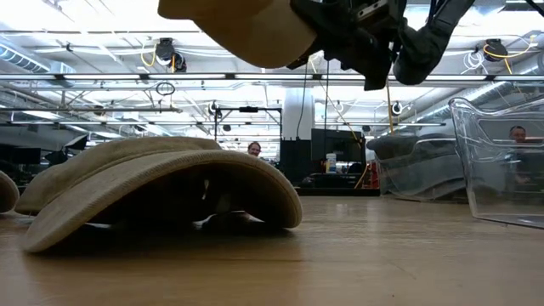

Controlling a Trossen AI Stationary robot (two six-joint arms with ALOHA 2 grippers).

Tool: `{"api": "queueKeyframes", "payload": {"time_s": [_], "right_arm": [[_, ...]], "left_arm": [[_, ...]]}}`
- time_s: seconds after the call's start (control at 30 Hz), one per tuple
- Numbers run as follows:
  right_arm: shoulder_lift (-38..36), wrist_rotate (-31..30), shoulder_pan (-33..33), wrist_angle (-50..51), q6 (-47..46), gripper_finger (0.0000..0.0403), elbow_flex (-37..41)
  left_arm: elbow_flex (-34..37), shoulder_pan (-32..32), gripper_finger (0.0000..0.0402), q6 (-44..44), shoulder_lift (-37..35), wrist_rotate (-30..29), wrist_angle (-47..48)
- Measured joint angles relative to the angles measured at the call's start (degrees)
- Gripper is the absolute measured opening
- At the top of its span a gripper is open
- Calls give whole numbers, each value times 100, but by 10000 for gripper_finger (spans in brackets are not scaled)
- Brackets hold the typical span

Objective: Pick & Place hat
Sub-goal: Put the top brown and blue cap into the bottom transparent bin

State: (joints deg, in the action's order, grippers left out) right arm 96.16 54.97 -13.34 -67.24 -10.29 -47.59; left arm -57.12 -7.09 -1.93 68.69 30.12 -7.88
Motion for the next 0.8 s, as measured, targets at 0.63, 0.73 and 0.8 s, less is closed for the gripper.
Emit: {"api": "queueKeyframes", "payload": {"time_s": [0.63,0.73,0.8], "right_arm": [[-1141,-3326,-207,3538,-588,1,193],[-1173,-3395,-186,3979,-460,1,227],[-1231,-3468,-160,3834,-405,1,211]], "left_arm": [[-5,-10,45,-1846,-217,-5877,-388],[-15,-18,47,-2044,-243,-6955,-488],[-5,-11,52,-2124,-211,-7354,-441]]}}
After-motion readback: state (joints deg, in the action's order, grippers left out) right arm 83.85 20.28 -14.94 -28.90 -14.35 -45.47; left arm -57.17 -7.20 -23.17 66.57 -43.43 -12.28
